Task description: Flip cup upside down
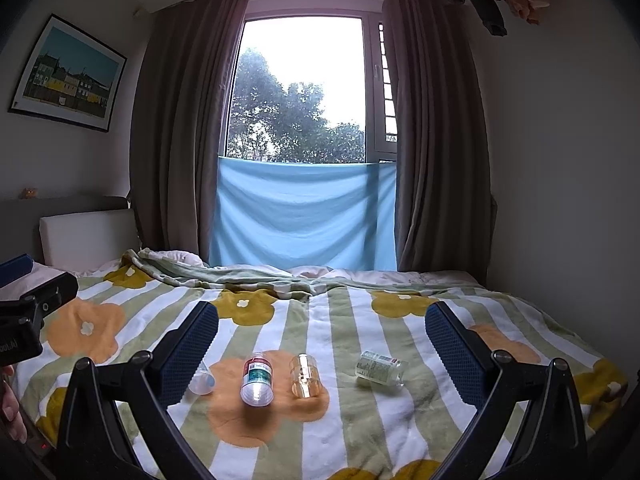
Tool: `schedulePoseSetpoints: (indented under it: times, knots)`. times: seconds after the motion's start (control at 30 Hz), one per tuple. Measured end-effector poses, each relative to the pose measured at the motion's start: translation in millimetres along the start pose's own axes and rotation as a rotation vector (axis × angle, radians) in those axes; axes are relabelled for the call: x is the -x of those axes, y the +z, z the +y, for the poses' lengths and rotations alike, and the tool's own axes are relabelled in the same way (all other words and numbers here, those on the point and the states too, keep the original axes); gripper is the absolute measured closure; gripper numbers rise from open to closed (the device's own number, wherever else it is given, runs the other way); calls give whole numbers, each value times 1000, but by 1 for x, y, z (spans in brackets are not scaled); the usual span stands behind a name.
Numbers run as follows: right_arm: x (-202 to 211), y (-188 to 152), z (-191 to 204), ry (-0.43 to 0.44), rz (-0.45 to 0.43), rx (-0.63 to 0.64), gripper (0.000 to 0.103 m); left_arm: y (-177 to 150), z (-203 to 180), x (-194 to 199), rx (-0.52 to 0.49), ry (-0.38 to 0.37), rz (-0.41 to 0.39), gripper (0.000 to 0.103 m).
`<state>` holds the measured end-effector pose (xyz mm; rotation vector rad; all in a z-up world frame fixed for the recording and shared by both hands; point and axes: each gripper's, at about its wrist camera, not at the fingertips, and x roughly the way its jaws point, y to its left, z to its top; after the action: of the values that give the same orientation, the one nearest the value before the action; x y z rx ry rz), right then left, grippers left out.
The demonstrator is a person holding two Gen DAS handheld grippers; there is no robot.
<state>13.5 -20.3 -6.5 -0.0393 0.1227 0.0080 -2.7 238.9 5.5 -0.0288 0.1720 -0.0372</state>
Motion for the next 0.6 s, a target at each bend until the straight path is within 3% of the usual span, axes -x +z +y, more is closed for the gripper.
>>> schedulePoseSetpoints:
  times: [0.37,0.5,0.6]
  knots:
    - [-8,6,-13,-28,5,-6,0,4,-6,-19,-1,-35,34,0]
    - [-12,4,-15,-35,18,-15,0,7,-16,-49,-4,-99,82,0]
    - [-16,2,-18,-17,33,-24,0,11,-28,-97,-27,-139,160,0]
